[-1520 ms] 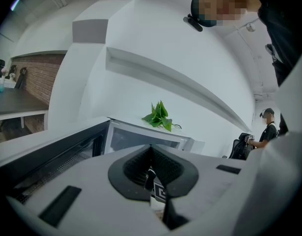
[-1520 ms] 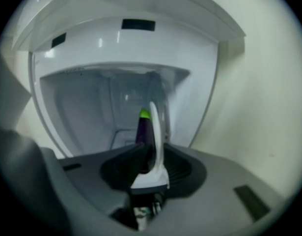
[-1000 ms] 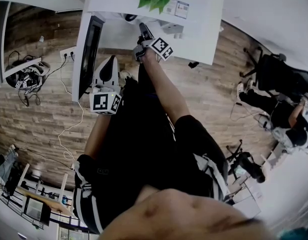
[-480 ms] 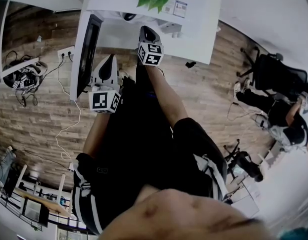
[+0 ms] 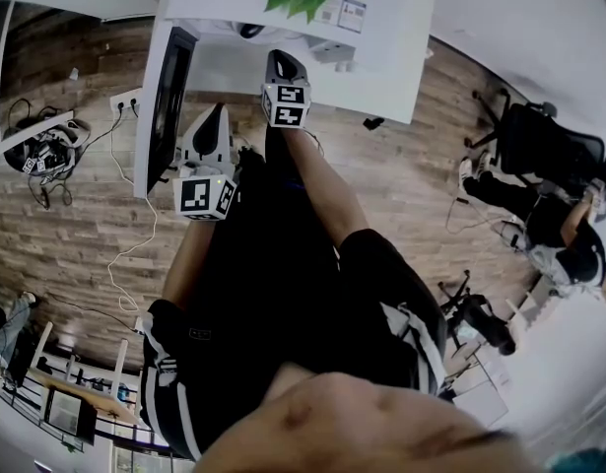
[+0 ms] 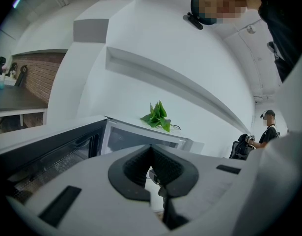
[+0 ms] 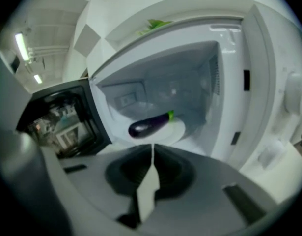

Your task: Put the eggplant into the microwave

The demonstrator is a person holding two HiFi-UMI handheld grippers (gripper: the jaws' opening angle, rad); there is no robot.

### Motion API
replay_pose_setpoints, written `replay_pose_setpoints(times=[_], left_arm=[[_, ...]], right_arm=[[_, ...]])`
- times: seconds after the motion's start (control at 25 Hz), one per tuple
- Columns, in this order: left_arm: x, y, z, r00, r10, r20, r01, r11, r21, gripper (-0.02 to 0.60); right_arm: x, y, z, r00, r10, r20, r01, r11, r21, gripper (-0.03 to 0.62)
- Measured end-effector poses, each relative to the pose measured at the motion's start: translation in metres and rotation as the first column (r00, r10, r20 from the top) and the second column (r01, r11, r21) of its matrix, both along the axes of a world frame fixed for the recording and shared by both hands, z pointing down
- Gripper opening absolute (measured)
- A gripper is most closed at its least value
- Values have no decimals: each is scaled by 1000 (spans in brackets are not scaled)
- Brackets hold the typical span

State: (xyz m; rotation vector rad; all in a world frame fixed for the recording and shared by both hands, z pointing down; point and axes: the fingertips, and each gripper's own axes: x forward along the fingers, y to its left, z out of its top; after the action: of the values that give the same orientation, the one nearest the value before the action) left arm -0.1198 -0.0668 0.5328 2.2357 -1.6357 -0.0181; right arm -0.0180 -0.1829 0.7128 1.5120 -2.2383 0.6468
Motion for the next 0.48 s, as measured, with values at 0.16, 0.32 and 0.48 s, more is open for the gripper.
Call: replay_pose_setpoints(times=[0.16,0.32,0.48], left_arm=[[1,-1,2,1000,-2,-1,2,1000,-9,32],[-1,-3,4,1000,-4,1,4,1000,-14,32],[-2,-5,6,1000,-3,5,3,1000,-17,32]], right_arm=[[-5,-3,7,1000,-9,1,9,1000,-16,37],[-11,-7,9,1000,-22,-2,22,1000,-21,37],[-13,-10,12,1000,-25,-2,25,999,-26,37]])
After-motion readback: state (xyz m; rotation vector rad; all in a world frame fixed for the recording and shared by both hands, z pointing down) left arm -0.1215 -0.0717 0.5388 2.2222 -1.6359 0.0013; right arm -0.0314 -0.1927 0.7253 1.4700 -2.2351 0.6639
